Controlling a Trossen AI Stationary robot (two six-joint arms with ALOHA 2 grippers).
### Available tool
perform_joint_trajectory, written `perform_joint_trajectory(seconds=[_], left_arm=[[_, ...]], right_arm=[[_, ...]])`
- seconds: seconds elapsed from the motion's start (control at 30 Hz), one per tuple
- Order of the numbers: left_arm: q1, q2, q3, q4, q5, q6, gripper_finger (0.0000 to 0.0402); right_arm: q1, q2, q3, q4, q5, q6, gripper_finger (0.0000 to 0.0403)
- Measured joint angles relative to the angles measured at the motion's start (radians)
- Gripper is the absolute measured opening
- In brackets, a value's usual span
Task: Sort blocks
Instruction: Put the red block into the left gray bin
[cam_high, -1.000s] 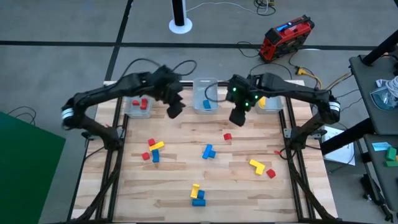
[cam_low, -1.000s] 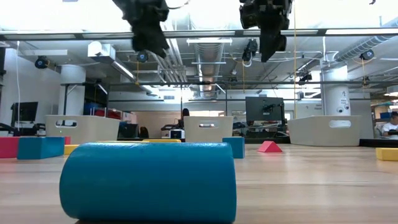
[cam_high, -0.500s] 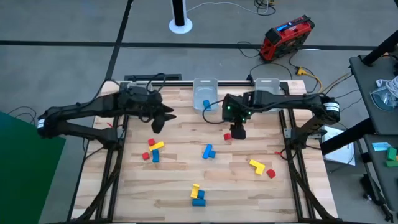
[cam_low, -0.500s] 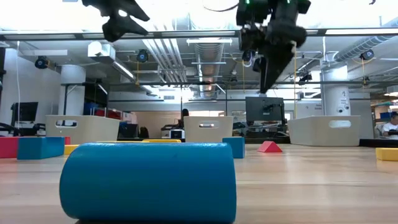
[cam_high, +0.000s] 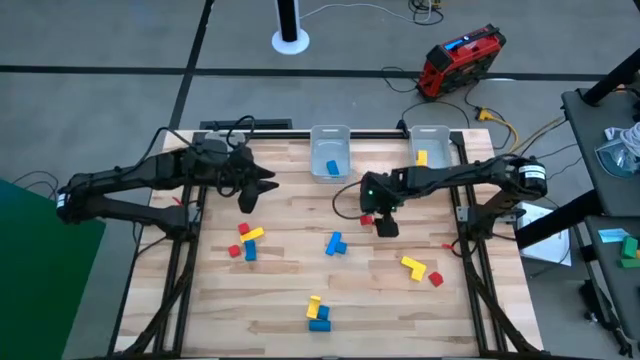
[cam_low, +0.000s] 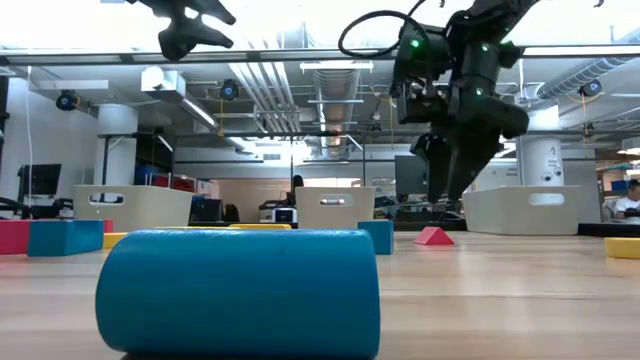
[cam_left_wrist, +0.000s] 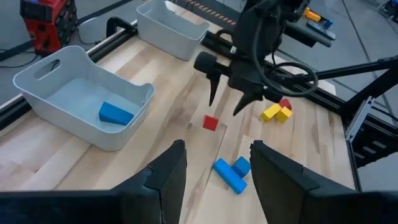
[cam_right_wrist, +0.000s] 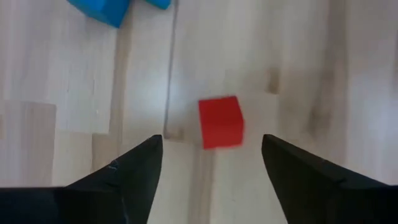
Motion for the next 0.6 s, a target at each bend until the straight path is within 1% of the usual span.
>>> perform_joint_trajectory(seconds=[0.07,0.17,0.37,0.43,0.6], left_arm=[[0.0,0.006,0.0,0.0,0.0,0.0,0.0155],[0.0,0.014,0.0,0.0,0.0,0.001,0.0155],[0.0,0.032,0.0,0.0,0.0,0.014,0.0155],[0.0,0.038,0.0,0.0,0.0,0.017,0.0155],[0.0,0.051,0.0,0.002,0.0,0.016,0.0155]], right_arm=[[0.012,0.001,-0.027,0.037,0.006,0.002,0.028],[0.016,0.001,-0.06,0.1,0.053,0.032,0.029],[0.012,0.009,-0.108,0.18,0.055,0.035,0.0289],[0.012,0.027,-0.112,0.183,0.054,0.038,0.0287],[0.012,0.121,-0.11,0.245,0.05,0.04,0.0286]])
